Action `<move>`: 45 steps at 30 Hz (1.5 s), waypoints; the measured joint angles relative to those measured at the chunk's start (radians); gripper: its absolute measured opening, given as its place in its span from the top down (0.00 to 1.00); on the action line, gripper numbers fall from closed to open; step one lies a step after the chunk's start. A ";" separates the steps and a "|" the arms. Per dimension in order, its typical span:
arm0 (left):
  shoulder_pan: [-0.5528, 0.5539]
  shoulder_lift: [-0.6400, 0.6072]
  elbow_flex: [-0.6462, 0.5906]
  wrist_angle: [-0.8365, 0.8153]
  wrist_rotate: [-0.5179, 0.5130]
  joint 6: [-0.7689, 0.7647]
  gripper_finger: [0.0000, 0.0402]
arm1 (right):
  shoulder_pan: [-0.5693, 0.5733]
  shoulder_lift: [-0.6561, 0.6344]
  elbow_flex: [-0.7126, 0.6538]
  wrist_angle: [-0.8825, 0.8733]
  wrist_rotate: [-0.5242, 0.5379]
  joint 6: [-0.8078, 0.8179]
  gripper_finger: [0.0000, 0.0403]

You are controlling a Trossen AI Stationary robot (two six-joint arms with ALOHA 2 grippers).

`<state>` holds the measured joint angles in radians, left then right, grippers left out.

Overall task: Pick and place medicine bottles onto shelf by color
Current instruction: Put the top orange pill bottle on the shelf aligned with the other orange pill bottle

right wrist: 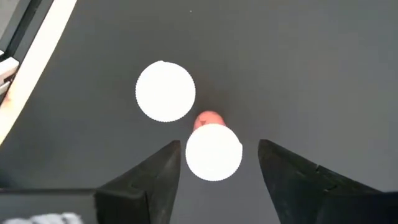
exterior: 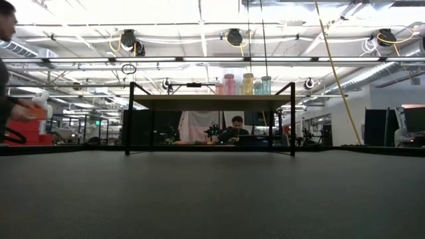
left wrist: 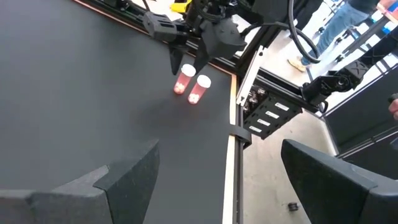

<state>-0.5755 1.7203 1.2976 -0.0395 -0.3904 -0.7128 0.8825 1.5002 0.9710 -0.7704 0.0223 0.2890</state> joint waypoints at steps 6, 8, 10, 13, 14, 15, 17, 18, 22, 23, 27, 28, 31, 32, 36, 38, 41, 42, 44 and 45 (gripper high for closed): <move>-0.003 0.000 0.000 -0.006 0.000 -0.023 0.17 | 0.000 0.000 -0.001 0.005 0.000 0.028 0.56; -0.003 0.000 0.000 -0.016 0.000 -0.024 0.17 | 0.000 0.000 -0.001 0.012 0.000 0.034 0.60; -0.003 0.000 0.000 -0.018 0.000 -0.023 0.17 | 0.000 0.000 -0.001 0.015 -0.001 0.036 0.63; -0.001 0.000 0.000 -0.018 0.000 -0.024 0.17 | 0.000 0.000 -0.001 0.015 -0.024 0.034 0.68; -0.001 0.000 0.000 -0.018 0.000 -0.024 0.17 | 0.000 0.000 -0.001 0.015 -0.027 0.034 0.69; -0.001 0.000 0.000 -0.018 0.000 -0.024 0.17 | 0.000 0.000 -0.001 0.014 -0.027 0.038 0.69; -0.001 0.000 0.000 -0.018 0.000 -0.024 0.17 | 0.000 -0.003 -0.001 0.011 -0.027 0.049 0.71; -0.001 0.000 0.000 -0.018 0.000 -0.024 0.17 | 0.000 -0.005 -0.001 0.007 -0.028 0.058 0.71; -0.001 0.000 0.000 -0.018 -0.001 -0.015 0.17 | -0.019 -0.036 -0.001 -0.028 -0.027 0.096 0.70; -0.001 0.000 0.000 -0.018 -0.001 -0.007 0.17 | -0.030 -0.048 -0.001 -0.040 -0.027 0.107 0.69; 0.004 0.000 0.000 -0.018 -0.001 0.012 0.17 | -0.109 -0.109 -0.001 -0.083 -0.029 0.212 0.70; 0.004 0.000 0.000 -0.020 -0.001 0.012 0.17 | -0.136 -0.127 -0.001 -0.092 -0.031 0.254 0.70; 0.011 0.000 0.000 -0.074 -0.016 -0.002 0.17 | -0.227 -0.183 0.001 -0.127 -0.042 0.390 0.70; 0.015 0.000 0.000 -0.109 -0.021 -0.024 0.17 | -0.261 -0.195 0.004 -0.144 -0.057 0.423 0.70; 0.039 0.000 0.000 -0.282 -0.022 -0.161 0.17 | -0.374 -0.206 0.071 -0.185 -0.126 0.434 0.70; 0.050 0.000 0.000 -0.376 -0.010 -0.224 0.17 | -0.416 -0.191 0.134 -0.197 -0.130 0.415 0.70; 0.060 0.000 0.000 -0.517 0.008 -0.298 0.17 | -0.471 -0.139 0.254 -0.216 -0.108 0.350 0.70; 0.059 0.000 0.000 -0.569 0.009 -0.334 0.17 | -0.490 -0.115 0.304 -0.237 -0.096 0.322 0.70; 0.058 0.000 0.000 -0.673 0.013 -0.407 0.17 | -0.526 -0.058 0.409 -0.292 -0.074 0.263 0.70; 0.054 0.000 0.000 -0.713 0.019 -0.434 0.17 | -0.547 -0.024 0.465 -0.322 -0.071 0.229 0.70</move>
<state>-0.5217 1.7203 1.2972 -0.7529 -0.3719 -1.1463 0.3355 1.4763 1.4357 -1.0927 -0.0484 0.5185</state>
